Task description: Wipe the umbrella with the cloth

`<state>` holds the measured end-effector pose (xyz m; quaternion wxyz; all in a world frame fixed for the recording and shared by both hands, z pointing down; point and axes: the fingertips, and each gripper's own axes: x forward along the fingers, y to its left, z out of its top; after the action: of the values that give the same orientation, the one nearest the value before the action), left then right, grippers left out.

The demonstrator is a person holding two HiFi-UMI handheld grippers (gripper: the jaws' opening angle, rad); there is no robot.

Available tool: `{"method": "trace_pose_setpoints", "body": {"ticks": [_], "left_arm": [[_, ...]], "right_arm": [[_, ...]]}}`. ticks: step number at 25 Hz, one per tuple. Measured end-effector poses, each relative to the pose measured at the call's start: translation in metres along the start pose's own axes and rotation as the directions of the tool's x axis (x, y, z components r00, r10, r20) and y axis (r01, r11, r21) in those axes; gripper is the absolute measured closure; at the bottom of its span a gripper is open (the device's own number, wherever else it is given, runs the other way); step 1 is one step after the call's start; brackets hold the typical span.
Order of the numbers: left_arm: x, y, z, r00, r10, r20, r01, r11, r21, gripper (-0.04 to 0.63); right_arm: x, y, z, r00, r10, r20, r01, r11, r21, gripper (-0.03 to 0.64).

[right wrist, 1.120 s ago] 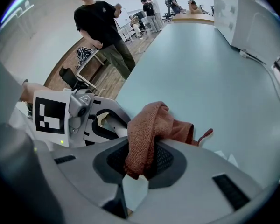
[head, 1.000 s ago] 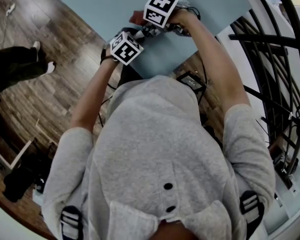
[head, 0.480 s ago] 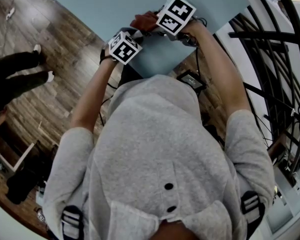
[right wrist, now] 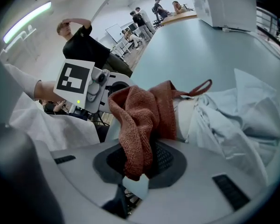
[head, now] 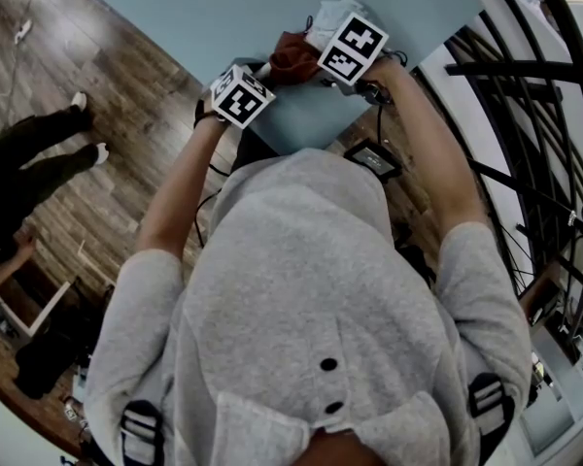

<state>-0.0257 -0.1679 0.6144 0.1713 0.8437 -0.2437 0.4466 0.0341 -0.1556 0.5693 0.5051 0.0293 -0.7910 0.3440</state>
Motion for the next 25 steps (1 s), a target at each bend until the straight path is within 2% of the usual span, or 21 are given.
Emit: {"method": "trace_pose_setpoints", "body": {"ticks": [7,12,18,25], "left_arm": [[0.001,-0.001,0.001,1.0,-0.004,0.0,0.004,1.0,0.008,0.436],[0.0,0.002,-0.002,1.0,0.0,-0.005,0.0,1.0,0.002,0.436],[0.001,0.002,-0.003,1.0,0.002,-0.009,-0.002,1.0,0.001,0.436],[0.001,0.002,-0.001,1.0,0.006,-0.011,-0.005,1.0,0.012,0.436]], "right_arm": [[0.006,-0.011,-0.018,1.0,-0.003,-0.03,0.004,0.999,0.032,0.541],[0.01,-0.035,-0.038,0.99,-0.106,-0.095,0.11,0.993,0.032,0.541],[-0.002,-0.059,-0.048,0.987,-0.153,-0.051,0.159,0.979,0.127,0.541],[-0.013,-0.071,-0.053,0.981,-0.192,-0.038,0.196,0.967,0.164,0.541]]}}
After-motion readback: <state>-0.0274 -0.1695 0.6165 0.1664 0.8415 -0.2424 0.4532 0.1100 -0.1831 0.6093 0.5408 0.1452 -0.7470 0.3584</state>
